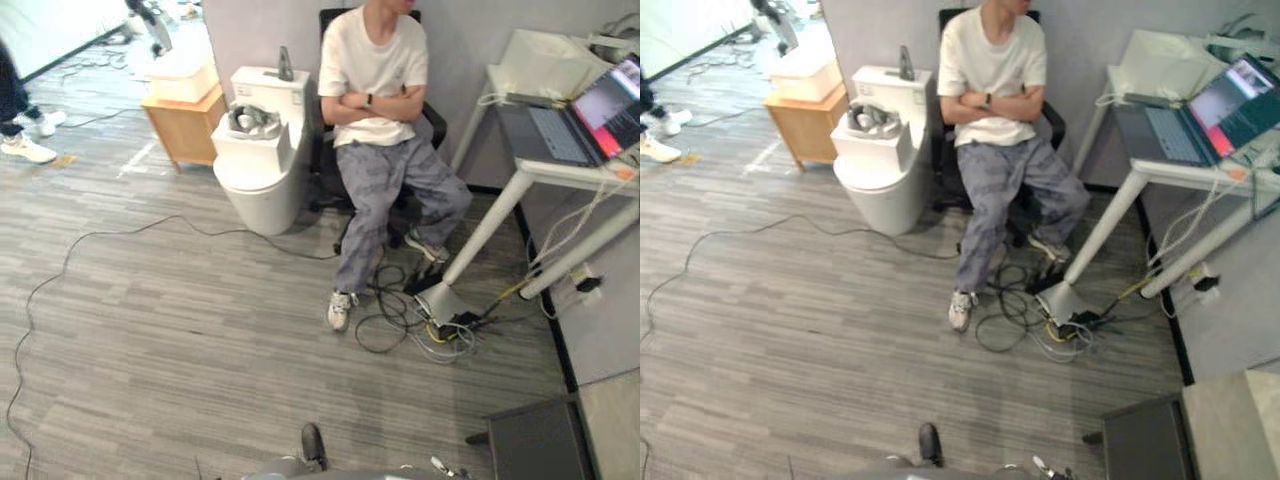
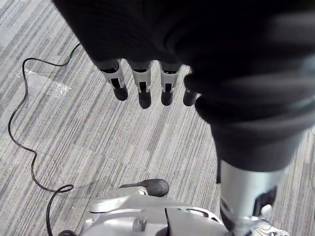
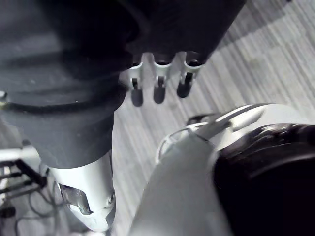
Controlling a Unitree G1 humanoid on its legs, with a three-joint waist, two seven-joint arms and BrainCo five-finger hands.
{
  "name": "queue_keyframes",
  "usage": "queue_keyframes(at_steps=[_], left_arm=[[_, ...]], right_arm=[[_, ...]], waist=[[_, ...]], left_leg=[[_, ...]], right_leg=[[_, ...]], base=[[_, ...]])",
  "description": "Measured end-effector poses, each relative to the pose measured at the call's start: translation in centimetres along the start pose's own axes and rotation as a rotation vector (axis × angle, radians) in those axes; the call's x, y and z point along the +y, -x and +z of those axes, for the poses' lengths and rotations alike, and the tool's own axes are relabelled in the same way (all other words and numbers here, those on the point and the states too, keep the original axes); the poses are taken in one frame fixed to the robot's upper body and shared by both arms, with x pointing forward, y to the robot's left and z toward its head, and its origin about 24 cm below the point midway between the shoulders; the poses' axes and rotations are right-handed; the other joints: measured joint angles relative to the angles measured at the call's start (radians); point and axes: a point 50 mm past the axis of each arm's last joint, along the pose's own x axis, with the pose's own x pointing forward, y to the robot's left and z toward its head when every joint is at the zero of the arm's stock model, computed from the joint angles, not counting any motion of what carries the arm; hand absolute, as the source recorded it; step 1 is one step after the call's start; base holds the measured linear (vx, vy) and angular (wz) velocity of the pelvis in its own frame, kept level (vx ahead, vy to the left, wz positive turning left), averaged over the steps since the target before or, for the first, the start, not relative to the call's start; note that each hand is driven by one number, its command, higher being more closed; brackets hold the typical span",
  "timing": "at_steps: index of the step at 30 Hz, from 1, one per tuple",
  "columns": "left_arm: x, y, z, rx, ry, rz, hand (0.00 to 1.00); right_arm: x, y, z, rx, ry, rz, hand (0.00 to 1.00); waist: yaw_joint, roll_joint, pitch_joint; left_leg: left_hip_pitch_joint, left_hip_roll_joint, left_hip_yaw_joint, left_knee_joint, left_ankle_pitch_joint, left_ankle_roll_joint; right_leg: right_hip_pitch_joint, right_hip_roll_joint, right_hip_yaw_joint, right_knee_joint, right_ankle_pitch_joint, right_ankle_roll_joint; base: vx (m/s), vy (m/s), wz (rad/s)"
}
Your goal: Organize washtable
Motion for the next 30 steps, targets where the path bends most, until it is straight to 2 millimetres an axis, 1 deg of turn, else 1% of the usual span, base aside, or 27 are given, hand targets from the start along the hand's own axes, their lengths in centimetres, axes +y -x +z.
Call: queue_keyframes(at_steps=[1, 3, 4, 5, 6, 7, 9, 10, 11, 12, 13, 15, 16, 17, 18, 19, 20, 21, 22, 23, 24, 25, 26, 27, 28, 29, 30], left_arm=[[0.2, 0.0, 0.2, -0.003, -0.008, 0.003, 0.0], [0.7, -0.1, 0.4, -0.007, -0.036, 0.009, 0.0], [0.7, -0.1, 0.4, -0.005, -0.042, 0.008, 0.0], [0.8, -0.1, 0.4, -0.005, -0.039, 0.004, 0.0], [0.8, -0.1, 0.3, 0.001, -0.031, 0.001, 0.0], [1.0, 0.0, 0.0, 0.007, -0.013, 0.006, 0.0], [1.5, 0.1, -0.7, 0.022, 0.055, 0.025, 0.0], [1.7, 0.3, -1.2, 0.032, 0.088, 0.033, 0.0], [1.8, 0.3, -1.3, 0.035, 0.108, 0.037, 0.0], [2.0, 0.3, -1.3, 0.033, 0.148, 0.045, 0.0], [1.9, 0.3, -1.2, 0.032, 0.181, 0.047, 0.0], [1.7, 0.2, -1.0, 0.026, 0.207, 0.043, 0.0], [1.6, 0.2, -0.9, 0.019, 0.225, 0.042, 0.0], [1.5, 0.2, -0.8, 0.016, 0.229, 0.041, 0.0], [1.5, 0.2, -0.8, 0.014, 0.249, 0.042, 0.0], [1.4, 0.1, -0.5, 0.006, 0.261, 0.04, 0.0], [1.3, 0.1, -0.5, 0.002, 0.273, 0.038, 0.0], [1.0, 0.1, -0.5, 0.003, 0.305, 0.035, 0.0], [0.9, 0.2, -0.6, 0.005, 0.32, 0.034, 0.0], [0.9, 0.2, -0.9, 0.009, 0.355, 0.04, 0.0], [0.8, 0.2, -1.0, 0.013, 0.371, 0.039, 0.0], [0.7, 0.2, -1.1, 0.015, 0.374, 0.038, 0.0], [0.5, 0.3, -1.2, 0.018, 0.381, 0.034, 0.0], [0.1, 0.3, -1.2, 0.021, 0.385, 0.026, 0.0], [-0.1, 0.3, -1.2, 0.02, 0.385, 0.021, 0.0], [0.3, 0.2, -1.0, 0.013, 0.351, 0.023, 0.0], [0.9, 0.2, -0.6, 0.001, 0.319, 0.026, 0.0]], right_arm=[[0.3, 0.0, -0.2, 0.005, -0.003, 0.006, 0.0], [0.8, 0.1, -0.8, 0.02, -0.008, 0.017, 0.0], [0.8, 0.1, -0.8, 0.022, -0.008, 0.017, 0.0], [0.7, 0.1, -0.9, 0.026, -0.006, 0.016, 0.0], [0.7, 0.1, -1.0, 0.034, -0.006, 0.015, 0.0], [0.8, 0.1, -1.0, 0.047, 0.005, 0.018, 0.0], [1.0, -0.1, -0.9, 0.063, 0.026, 0.021, 0.0], [1.4, -0.2, -0.6, 0.062, 0.042, 0.035, 0.0], [1.6, -0.2, -0.6, 0.063, 0.062, 0.043, 0.0], [1.8, -0.2, -0.6, 0.065, 0.092, 0.056, 0.0], [2.1, -0.3, -0.4, 0.061, 0.107, 0.064, 0.0], [2.2, -0.3, -0.3, 0.061, 0.123, 0.068, 0.0], [2.0, -0.3, -0.3, 0.06, 0.123, 0.062, 0.0], [1.9, -0.3, -0.3, 0.058, 0.123, 0.061, 0.0], [1.9, -0.3, -0.3, 0.058, 0.121, 0.059, 0.0], [1.9, -0.3, -0.3, 0.056, 0.114, 0.057, 0.0], [1.8, -0.3, -0.2, 0.053, 0.12, 0.056, 0.0], [1.6, -0.4, -0.1, 0.051, 0.123, 0.051, 0.0], [1.5, -0.4, 0.1, 0.049, 0.126, 0.05, 0.0], [1.5, -0.4, 0.1, 0.048, 0.125, 0.048, 0.0], [1.4, -0.4, 0.1, 0.049, 0.123, 0.047, 0.0], [1.4, -0.4, 0.2, 0.046, 0.123, 0.046, 0.0], [1.2, -0.5, 0.4, 0.041, 0.123, 0.042, 0.0], [1.0, -0.5, 0.8, 0.03, 0.107, 0.033, 0.0], [0.9, -0.6, 1.2, 0.018, 0.101, 0.029, 0.0], [0.9, -0.7, 1.3, 0.021, 0.093, 0.024, 0.0], [1.3, -0.6, 0.6, 0.045, 0.087, 0.035, 0.0]], waist=[[0.0, -0.008, 0.0], [0.005, -0.034, -0.012], [0.005, -0.036, -0.013], [0.007, -0.038, -0.018], [0.007, -0.041, -0.028], [0.012, -0.057, -0.046], [0.018, -0.068, -0.057], [0.019, -0.078, -0.065], [0.017, -0.079, -0.066], [0.019, -0.085, -0.07], [0.023, -0.083, -0.069], [0.024, -0.074, -0.062], [0.037, -0.064, -0.053], [0.038, -0.063, -0.051], [0.034, -0.063, -0.047], [0.029, -0.07, -0.035], [0.029, -0.07, -0.032], [0.029, -0.055, -0.02], [0.031, -0.062, -0.022], [0.031, -0.058, -0.018], [0.03, -0.058, -0.014], [0.03, -0.054, -0.012], [0.029, -0.044, -0.008], [0.027, -0.021, 0.002], [0.031, 0.005, 0.007], [0.032, -0.002, 0.011], [0.01, -0.041, 0.001]], left_leg=[[-0.007, -0.003, -0.026, 0.008, 0.0, 0.0], [-0.014, -0.019, -0.136, 0.017, 0.0, -0.001], [-0.019, -0.024, -0.162, 0.023, 0.0, -0.001], [-0.031, -0.035, -0.198, 0.026, -0.001, -0.001], [-0.043, -0.042, -0.214, 0.026, -0.001, -0.001], [-0.043, -0.048, -0.214, 0.022, 0.008, -0.013], [-0.051, -0.058, -0.225, 0.03, 0.019, -0.028], [-0.064, -0.062, -0.24, 0.047, 0.018, -0.029], [-0.071, -0.065, -0.252, 0.059, 0.012, -0.037], [-0.089, -0.067, -0.276, 0.086, 0.003, -0.05], [-0.11, -0.059, -0.302, 0.122, -0.01, -0.067], [-0.117, -0.039, -0.331, 0.155, -0.017, -0.079], [-0.13, -0.022, -0.359, 0.165, -0.019, -0.094], [-0.13, -0.012, -0.358, 0.163, -0.027, -0.098], [-0.138, 0.017, -0.315, 0.16, -0.045, -0.102], [-0.154, 0.044, -0.23, 0.184, -0.055, -0.098], [-0.171, 0.068, -0.165, 0.214, -0.056, -0.096], [-0.191, 0.109, -0.033, 0.283, -0.056, -0.096], [-0.194, 0.125, 0.018, 0.318, -0.058, -0.095], [-0.196, 0.141, 0.097, 0.386, -0.111, -0.104], [-0.19, 0.147, 0.134, 0.445, -0.162, -0.109], [-0.186, 0.156, 0.154, 0.471, -0.188, -0.11], [-0.176, 0.189, 0.194, 0.522, -0.244, -0.12], [-0.179, 0.236, 0.239, 0.57, -0.301, -0.126], [-0.186, 0.234, 0.246, 0.566, -0.313, -0.115], [-0.184, 0.189, 0.215, 0.501, -0.304, -0.076], [-0.137, 0.128, 0.187, 0.35, -0.238, -0.097]], right_leg=[[-0.007, 0.014, 0.053, 0.008, -0.018, 0.007], [-0.04, 0.045, 0.23, -0.004, -0.038, 0.021], [-0.043, 0.056, 0.273, -0.015, -0.04, 0.029], [-0.045, 0.068, 0.354, -0.052, -0.049, 0.053], [-0.044, 0.07, 0.39, -0.09, -0.049, 0.07], [-0.035, 0.052, 0.368, -0.172, -0.045, 0.093], [-0.024, 0.036, 0.318, -0.257, -0.038, 0.097], [-0.019, 0.042, 0.287, -0.29, -0.033, 0.09], [-0.014, 0.047, 0.265, -0.309, -0.022, 0.071], [-0.011, 0.066, 0.224, -0.341, 0.003, 0.032], [0.004, 0.081, 0.193, -0.361, 0.006, 0.023], [0.023, 0.115, 0.165, -0.382, 0.021, 0.0], [0.037, 0.14, 0.135, -0.387, 0.028, -0.012], [0.043, 0.146, 0.115, -0.394, 0.032, -0.02], [0.056, 0.152, 0.07, -0.409, 0.038, -0.029], [0.059, 0.151, 0.013, -0.42, 0.043, -0.047], [0.059, 0.151, -0.007, -0.417, 0.043, -0.05], [0.059, 0.145, -0.047, -0.413, 0.044, -0.056], [0.059, 0.138, -0.066, -0.408, 0.044, -0.056], [0.057, 0.114, -0.105, -0.404, 0.047, -0.052], [0.056, 0.088, -0.136, -0.405, 0.055, -0.038], [0.056, 0.077, -0.151, -0.406, 0.059, -0.032], [0.055, 0.061, -0.179, -0.405, 0.067, -0.017], [0.056, 0.061, -0.207, -0.388, 0.068, -0.01], [0.055, 0.074, -0.214, -0.374, 0.061, 0.001], [0.038, 0.071, -0.19, -0.382, 0.045, 0.007], [0.038, 0.071, -0.171, -0.442, 0.05, -0.004]], base=[[0.08, -0.003, 1.44], [0.06, -0.037, 1.41], [0.05, -0.063, 1.47], [0.03, -0.063, 1.33], [0.06, -0.111, 1.6], [0.06, -0.109, 1.12], [0.01, -0.187, 0.8], [-0.05, -0.199, 0.63], [-0.05, -0.203, 0.54], [-0.05, -0.264, 0.61], [-0.03, -0.293, 0.65], [-0.07, -0.246, 0.51], [-0.11, -0.184, 0.46], [-0.18, -0.242, 0.71], [-0.17, -0.161, 1.01], [-0.19, -0.181, 1.11], [-0.14, -0.09, 1.14], [-0.1, -0.04, 0.8], [-0.11, 0.0, 0.98], [-0.1, 0.051, 0.96], [-0.07, 0.086, 0.94], [-0.06, 0.141, 0.84], [-0.06, 0.212, 0.78], [-0.06, 0.237, 0.72], [-0.07, 0.24, 0.73], [-0.11, 0.177, 0.91], [-0.07, 0.166, 1.4]])
